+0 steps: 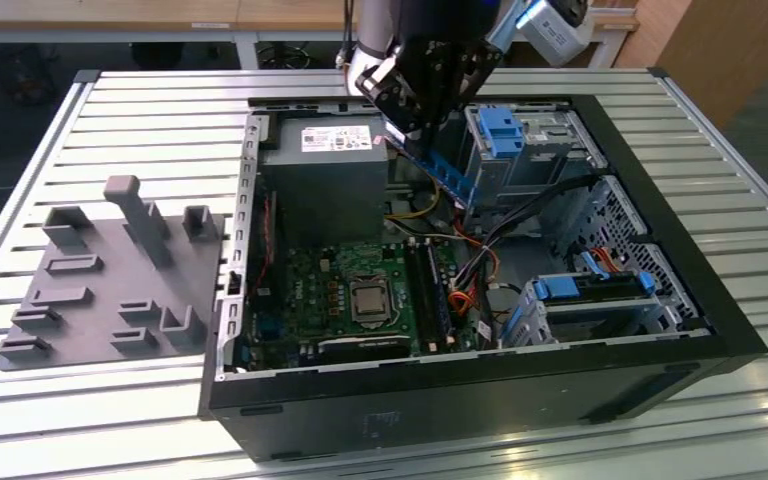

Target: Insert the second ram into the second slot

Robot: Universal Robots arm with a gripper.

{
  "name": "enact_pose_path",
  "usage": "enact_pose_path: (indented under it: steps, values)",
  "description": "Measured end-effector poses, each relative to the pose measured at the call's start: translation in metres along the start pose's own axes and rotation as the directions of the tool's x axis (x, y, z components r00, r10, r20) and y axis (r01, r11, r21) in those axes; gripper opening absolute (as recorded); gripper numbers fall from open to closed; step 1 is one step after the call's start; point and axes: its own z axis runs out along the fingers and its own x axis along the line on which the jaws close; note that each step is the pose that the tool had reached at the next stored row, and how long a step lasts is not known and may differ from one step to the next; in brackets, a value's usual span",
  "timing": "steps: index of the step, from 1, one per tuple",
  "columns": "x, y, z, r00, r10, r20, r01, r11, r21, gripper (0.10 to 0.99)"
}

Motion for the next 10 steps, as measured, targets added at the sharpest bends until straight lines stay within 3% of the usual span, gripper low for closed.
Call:
enact_pose_path:
  steps: [10]
  values:
    - [0.0, 0.0, 0.0001, 0.9967, 0.081, 0.0015, -0.081, 0.9967, 0.002, 0.137]
